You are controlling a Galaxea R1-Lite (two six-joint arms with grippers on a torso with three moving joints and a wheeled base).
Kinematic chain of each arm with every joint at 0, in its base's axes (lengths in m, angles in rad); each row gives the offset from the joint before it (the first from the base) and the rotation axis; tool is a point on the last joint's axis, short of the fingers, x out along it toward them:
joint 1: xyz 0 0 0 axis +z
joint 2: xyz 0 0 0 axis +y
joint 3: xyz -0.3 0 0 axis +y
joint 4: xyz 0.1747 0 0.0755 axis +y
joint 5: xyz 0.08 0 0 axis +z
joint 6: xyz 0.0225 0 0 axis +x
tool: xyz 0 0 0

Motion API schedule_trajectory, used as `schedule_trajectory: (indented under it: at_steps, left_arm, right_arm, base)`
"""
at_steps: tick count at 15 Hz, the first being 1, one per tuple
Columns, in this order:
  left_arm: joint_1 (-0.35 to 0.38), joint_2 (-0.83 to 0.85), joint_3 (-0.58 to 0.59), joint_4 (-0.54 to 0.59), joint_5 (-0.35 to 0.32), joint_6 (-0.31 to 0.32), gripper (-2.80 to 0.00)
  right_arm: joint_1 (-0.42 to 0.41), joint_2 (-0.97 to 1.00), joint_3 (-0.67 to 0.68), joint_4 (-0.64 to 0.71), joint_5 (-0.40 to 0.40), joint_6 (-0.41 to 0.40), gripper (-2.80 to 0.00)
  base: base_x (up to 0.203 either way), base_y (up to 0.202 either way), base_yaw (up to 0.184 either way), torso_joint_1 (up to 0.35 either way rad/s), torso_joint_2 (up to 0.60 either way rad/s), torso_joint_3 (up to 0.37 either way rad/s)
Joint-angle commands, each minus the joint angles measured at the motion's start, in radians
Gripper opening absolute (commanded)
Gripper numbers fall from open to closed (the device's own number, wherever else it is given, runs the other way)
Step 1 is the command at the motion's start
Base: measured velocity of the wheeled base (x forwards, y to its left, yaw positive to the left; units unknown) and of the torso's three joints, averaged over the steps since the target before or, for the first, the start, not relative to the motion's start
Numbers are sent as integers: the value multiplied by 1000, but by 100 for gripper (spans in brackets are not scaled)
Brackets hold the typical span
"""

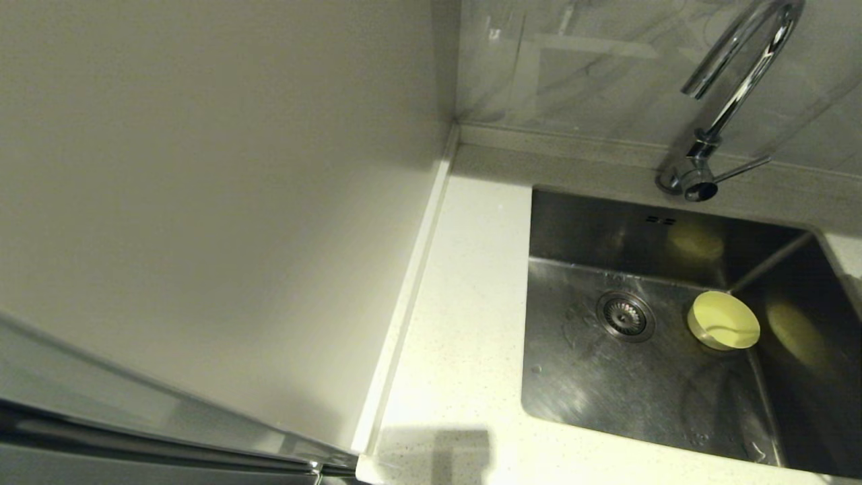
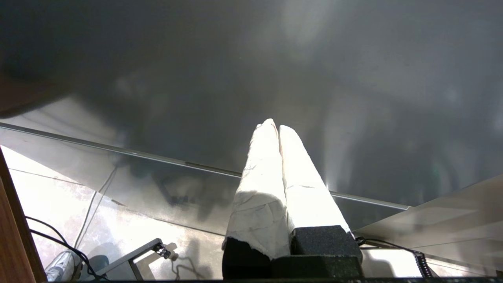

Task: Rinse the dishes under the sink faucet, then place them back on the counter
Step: Put a bowl into the sink

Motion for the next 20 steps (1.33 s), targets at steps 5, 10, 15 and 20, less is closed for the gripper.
schedule_trajectory:
  at_steps: [5,10,15,20]
  left_arm:
    - [0,-3,0,0,0,-1,-280]
    - [0,-3,0,0,0,-1,-280]
    - [0,-3,0,0,0,-1,-280]
    - [0,-3,0,0,0,-1,-280]
  right_arm:
    - [14,-8,2,-2,40,4,-280]
    - [158,-58,55,-120,92,42,-280]
    - [413,-194,194,-163,89,40,-280]
    - [616,-228,303,-164,40,40,-280]
  base:
    - [0,0,0,0,0,0]
    - [0,0,0,0,0,0]
    - [0,0,0,0,0,0]
    - [0,0,0,0,0,0]
